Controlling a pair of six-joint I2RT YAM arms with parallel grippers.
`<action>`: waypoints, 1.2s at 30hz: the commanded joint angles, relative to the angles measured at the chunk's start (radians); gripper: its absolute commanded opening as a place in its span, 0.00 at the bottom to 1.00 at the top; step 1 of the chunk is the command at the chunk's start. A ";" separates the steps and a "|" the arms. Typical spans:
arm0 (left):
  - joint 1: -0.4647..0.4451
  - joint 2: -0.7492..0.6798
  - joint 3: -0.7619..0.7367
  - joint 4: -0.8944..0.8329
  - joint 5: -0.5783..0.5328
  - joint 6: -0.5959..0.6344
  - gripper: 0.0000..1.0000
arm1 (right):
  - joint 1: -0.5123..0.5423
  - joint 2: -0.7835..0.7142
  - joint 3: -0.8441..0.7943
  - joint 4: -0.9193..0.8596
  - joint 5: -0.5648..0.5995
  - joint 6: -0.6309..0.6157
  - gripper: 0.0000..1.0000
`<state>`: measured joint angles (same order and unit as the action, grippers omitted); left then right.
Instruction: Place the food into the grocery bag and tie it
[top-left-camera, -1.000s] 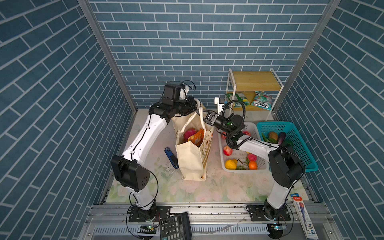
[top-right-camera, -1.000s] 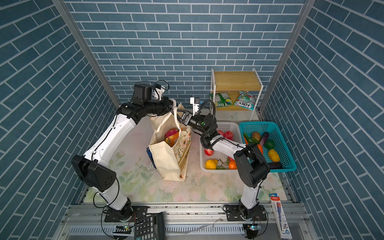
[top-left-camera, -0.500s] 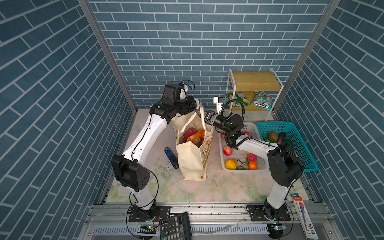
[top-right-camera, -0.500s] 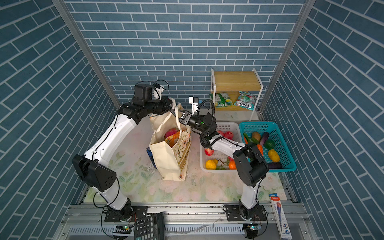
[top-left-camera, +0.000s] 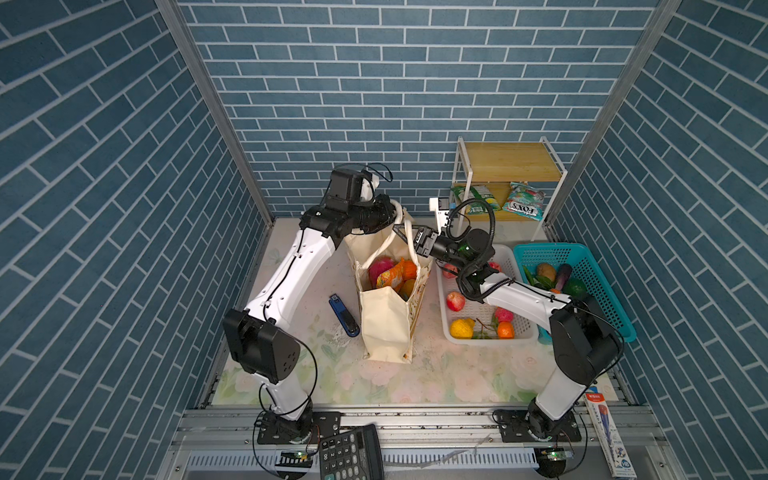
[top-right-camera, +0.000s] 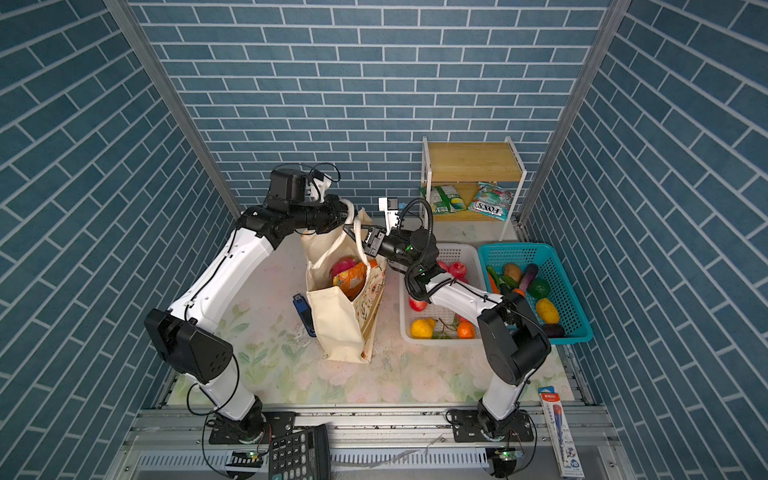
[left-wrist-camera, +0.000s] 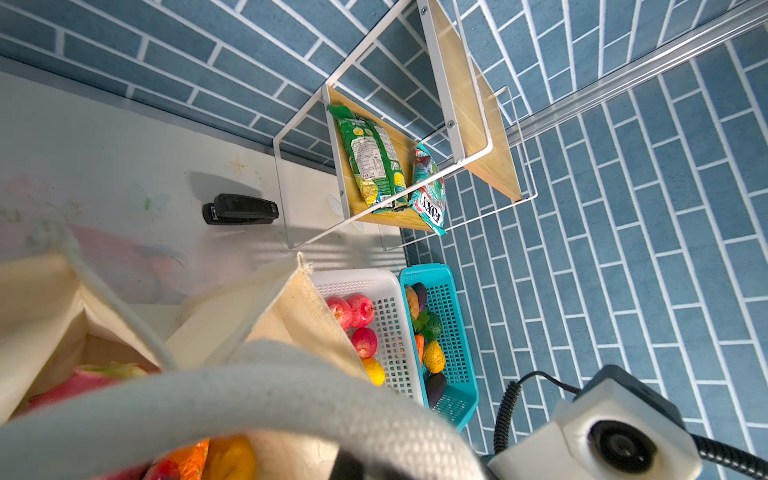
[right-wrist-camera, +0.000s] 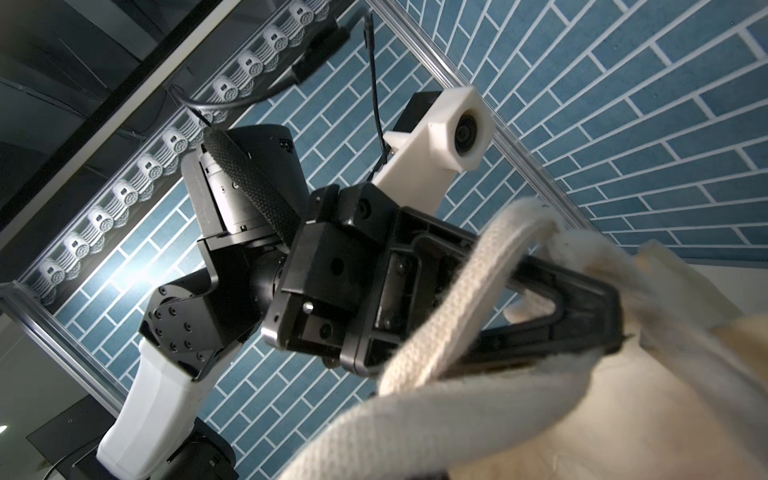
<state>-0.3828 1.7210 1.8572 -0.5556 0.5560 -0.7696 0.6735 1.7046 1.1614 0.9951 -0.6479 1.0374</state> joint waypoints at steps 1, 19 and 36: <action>0.007 -0.039 0.010 0.006 0.039 -0.024 0.00 | 0.000 -0.071 -0.013 -0.108 -0.057 -0.127 0.00; 0.057 -0.147 -0.136 0.148 0.194 -0.223 0.00 | -0.043 -0.160 0.009 -0.562 -0.030 -0.447 0.00; 0.096 -0.198 -0.092 -0.250 0.160 -0.037 0.00 | -0.051 -0.224 0.048 -0.653 0.165 -0.626 0.00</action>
<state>-0.3004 1.5593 1.7435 -0.6785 0.7124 -0.8749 0.6422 1.5166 1.1870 0.3626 -0.6025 0.4690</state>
